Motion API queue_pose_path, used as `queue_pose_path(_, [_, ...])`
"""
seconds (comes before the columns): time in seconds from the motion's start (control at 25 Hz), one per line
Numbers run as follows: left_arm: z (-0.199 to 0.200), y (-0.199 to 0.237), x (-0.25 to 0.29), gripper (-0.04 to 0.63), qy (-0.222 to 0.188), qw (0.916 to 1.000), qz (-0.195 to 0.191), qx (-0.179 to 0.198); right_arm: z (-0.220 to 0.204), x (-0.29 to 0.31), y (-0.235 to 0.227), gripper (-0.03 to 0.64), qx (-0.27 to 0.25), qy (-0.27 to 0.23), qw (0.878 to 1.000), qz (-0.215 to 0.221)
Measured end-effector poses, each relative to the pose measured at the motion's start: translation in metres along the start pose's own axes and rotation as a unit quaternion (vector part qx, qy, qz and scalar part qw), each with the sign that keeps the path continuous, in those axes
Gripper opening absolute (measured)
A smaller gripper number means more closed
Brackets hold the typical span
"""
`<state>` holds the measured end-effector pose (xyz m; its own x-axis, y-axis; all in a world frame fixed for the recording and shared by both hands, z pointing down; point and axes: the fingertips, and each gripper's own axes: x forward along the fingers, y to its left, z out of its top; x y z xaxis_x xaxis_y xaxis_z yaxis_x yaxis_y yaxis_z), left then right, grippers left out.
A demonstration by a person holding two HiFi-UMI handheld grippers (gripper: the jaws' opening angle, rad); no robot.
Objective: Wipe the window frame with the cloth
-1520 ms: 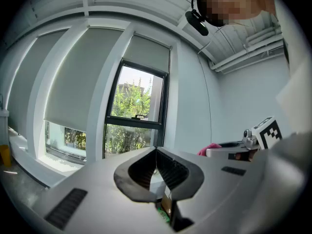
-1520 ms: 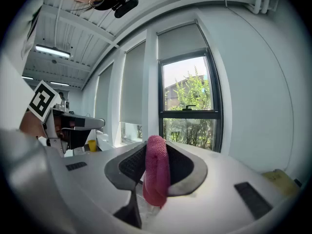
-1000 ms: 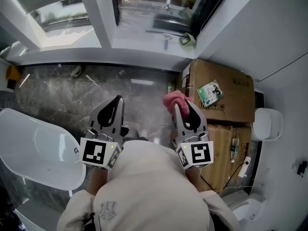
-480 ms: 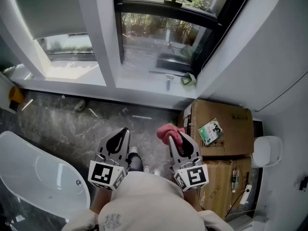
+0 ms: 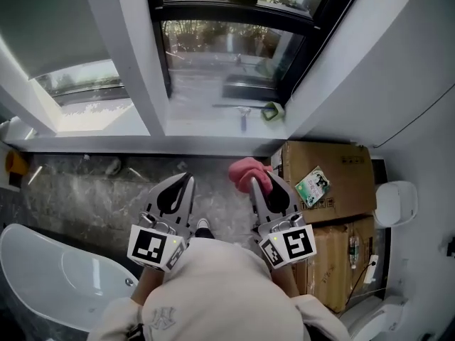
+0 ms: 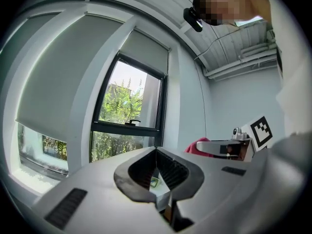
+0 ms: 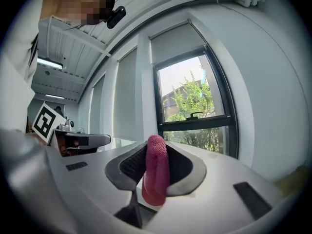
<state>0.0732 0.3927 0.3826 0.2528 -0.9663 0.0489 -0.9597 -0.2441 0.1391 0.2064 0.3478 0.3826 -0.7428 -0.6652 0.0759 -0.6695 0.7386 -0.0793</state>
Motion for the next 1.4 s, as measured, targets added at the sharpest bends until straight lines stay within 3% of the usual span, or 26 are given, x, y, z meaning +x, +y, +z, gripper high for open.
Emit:
queue_pose_path(0.2, [-0.002, 0.015, 0.008, 0.011, 0.003, 0.9998, -0.017, -0.001, 0.002, 0.017, -0.002, 0.098, 0.028, -0.003, 1.000, -0.013])
queue_pose_path(0.4, [0.006, 0.034, 0.010, 0.011, -0.005, 1.0000, -0.007, -0.002, 0.008, 0.028, 0.009, 0.098, -0.027, -0.012, 1.000, 0.005])
queue_pose_path(0.72, [-0.001, 0.052, 0.022, 0.011, 0.003, 0.9998, 0.007, -0.018, -0.004, 0.053, 0.005, 0.101, -0.008, 0.013, 1.000, 0.023])
queue_pose_path(1.0, [0.022, 0.089, 0.061, 0.011, -0.021, 0.9993, 0.022, 0.020, 0.003, 0.096, -0.030, 0.100, -0.021, 0.014, 0.999, 0.025])
queue_pose_path(1.24, [0.015, 0.120, 0.097, 0.011, 0.001, 0.9986, 0.049, 0.018, 0.004, 0.130, -0.075, 0.100, -0.014, 0.028, 0.999, 0.025])
queue_pose_path(1.4, [0.016, 0.133, 0.128, 0.011, -0.003, 0.9977, 0.067, 0.011, 0.009, 0.154, -0.109, 0.100, -0.037, 0.036, 0.998, 0.029])
